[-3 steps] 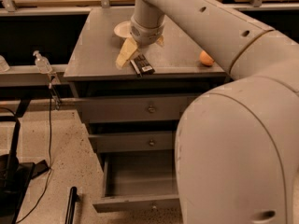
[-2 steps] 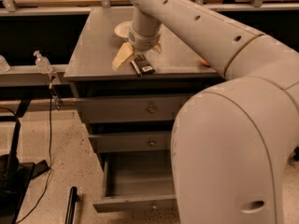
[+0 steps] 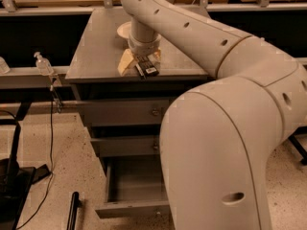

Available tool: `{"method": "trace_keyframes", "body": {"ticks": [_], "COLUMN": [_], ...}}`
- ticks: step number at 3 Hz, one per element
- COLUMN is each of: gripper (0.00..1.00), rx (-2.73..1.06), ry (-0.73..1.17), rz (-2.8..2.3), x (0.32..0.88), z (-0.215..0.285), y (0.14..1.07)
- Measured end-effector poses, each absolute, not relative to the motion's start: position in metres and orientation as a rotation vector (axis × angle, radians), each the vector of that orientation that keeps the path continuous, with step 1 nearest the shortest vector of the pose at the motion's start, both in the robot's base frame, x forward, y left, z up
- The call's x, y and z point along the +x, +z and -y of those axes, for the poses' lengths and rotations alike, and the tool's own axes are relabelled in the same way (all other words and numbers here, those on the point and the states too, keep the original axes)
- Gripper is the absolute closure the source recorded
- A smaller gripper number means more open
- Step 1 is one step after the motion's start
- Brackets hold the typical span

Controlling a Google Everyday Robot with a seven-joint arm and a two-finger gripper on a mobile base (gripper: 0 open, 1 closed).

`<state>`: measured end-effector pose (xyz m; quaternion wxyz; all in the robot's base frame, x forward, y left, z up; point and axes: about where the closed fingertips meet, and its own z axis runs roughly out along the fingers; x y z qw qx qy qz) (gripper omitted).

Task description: Place rxbar chocolate into bottom drawer

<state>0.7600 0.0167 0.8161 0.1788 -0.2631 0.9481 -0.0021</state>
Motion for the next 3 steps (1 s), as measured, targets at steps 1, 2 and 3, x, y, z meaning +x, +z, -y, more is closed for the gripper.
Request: {"method": "trace_keyframes", "body": {"ticks": [1,2,3], "gripper": [0.48,0.7,0.95], "rx": [-0.758,-0.758,-0.758], "ry": [-0.008,-0.008,-0.008], "rz": [-2.676,-2.675,-2.675], "x": [0.762,0.762,0.762], "z": [-0.016,-0.016,-0.016], "y": [0.816,0.824,0.83]}}
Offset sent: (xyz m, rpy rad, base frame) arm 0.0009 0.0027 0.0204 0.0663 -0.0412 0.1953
